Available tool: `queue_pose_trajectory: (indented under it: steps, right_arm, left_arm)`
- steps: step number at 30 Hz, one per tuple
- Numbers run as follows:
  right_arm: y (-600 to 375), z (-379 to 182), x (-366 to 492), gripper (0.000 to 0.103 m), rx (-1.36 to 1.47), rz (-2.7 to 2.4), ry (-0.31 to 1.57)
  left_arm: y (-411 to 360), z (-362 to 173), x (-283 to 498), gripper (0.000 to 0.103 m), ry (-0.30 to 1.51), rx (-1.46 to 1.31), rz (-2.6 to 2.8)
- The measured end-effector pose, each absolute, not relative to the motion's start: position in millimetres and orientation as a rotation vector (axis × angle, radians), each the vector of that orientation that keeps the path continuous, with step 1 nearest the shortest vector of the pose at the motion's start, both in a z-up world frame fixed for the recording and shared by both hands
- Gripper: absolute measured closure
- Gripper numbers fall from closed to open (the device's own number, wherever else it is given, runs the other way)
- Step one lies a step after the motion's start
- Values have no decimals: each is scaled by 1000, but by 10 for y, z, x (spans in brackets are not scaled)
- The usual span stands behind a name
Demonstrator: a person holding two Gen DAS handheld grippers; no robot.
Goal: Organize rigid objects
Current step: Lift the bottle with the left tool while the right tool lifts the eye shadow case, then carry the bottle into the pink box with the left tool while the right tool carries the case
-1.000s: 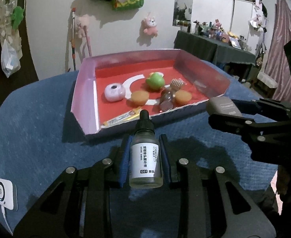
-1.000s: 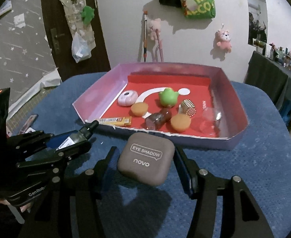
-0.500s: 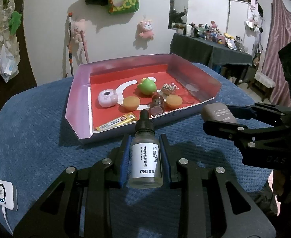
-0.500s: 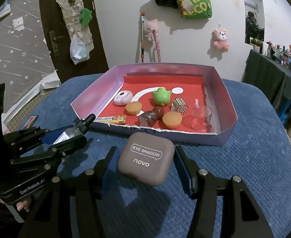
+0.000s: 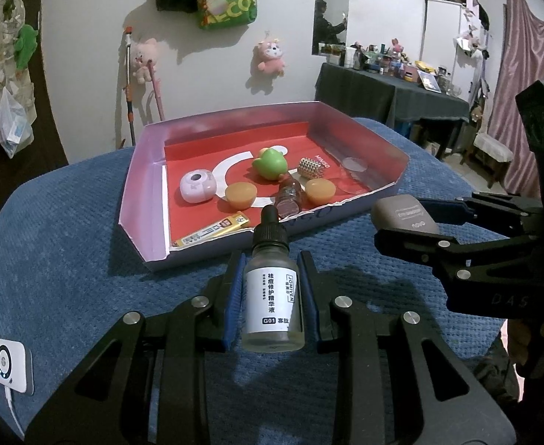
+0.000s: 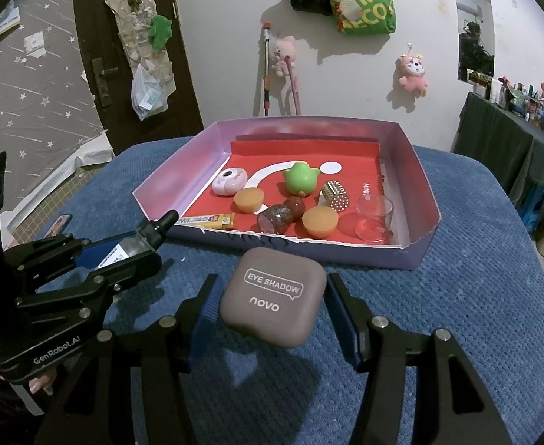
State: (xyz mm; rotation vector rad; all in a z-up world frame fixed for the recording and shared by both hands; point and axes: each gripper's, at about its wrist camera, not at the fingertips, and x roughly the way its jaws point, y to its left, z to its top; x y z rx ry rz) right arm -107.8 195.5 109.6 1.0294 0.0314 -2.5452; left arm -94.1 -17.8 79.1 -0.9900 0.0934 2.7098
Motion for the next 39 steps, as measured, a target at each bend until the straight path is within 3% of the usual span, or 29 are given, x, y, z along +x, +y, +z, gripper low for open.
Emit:
queue_pose_trajectory:
  steps: [20,29,39]
  right_arm:
    - [1996,1470,-1321,43,977,-2568,53]
    - [1947,1670,-1952,43,1004,-2548,118]
    - [1847,1428,-3048,43,1262,-2495,197]
  left_arm:
    - [-188,1194,-1262,76,81,-925,2719]
    - [-145,1316,-2025,76,101,-994,2643]
    - [-69,973,-3018,76,128,-1246,2538]
